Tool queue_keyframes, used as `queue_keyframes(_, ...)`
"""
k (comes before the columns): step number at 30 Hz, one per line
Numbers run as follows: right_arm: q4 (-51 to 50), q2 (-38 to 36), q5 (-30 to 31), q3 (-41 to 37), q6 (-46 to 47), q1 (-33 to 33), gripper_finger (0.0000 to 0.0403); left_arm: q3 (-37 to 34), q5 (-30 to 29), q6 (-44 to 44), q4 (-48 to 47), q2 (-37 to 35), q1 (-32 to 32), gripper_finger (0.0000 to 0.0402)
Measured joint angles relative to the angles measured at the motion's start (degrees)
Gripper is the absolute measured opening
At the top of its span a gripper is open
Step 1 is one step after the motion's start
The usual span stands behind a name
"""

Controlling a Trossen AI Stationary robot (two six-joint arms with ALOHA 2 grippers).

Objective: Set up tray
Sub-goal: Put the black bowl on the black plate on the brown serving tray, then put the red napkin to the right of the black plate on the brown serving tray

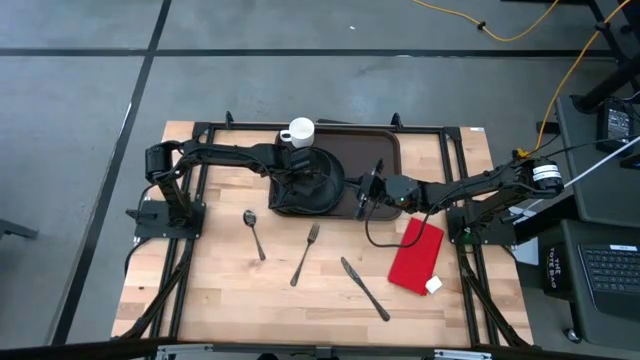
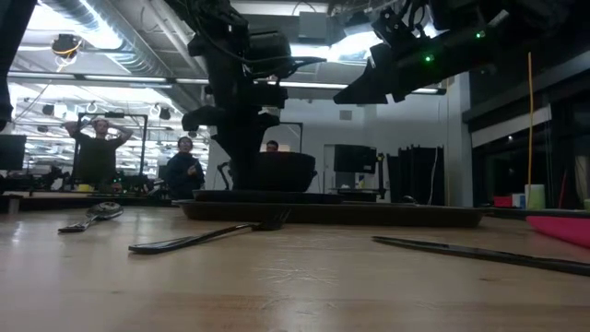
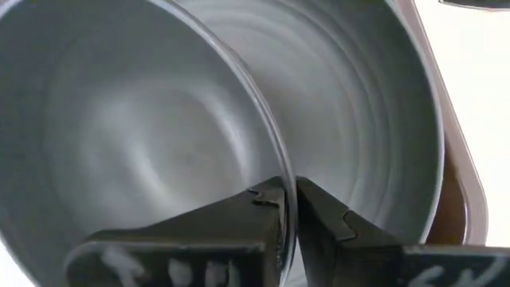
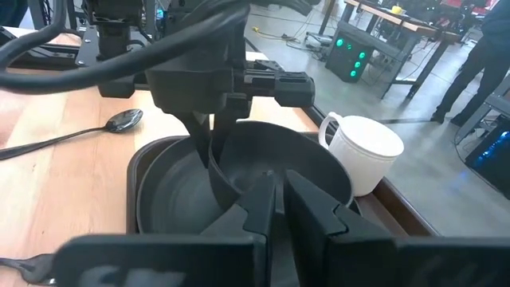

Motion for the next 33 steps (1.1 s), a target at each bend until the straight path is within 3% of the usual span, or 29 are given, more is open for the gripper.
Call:
queue_keyframes(15, -0.29, 0.00, -0.01, 0.00, 0.00, -0.02, 0.0035, 0.00, -0.16, -0.92, 0.13, 0.00, 0.00, 0.0028)
queue_keyframes(33, -1.18, 0.00, 0.00, 0.00, 0.00, -0.02, 0.0035, 0.02, -3.93, -2.09, 0.59, -0.80, -1.16, 0.0109)
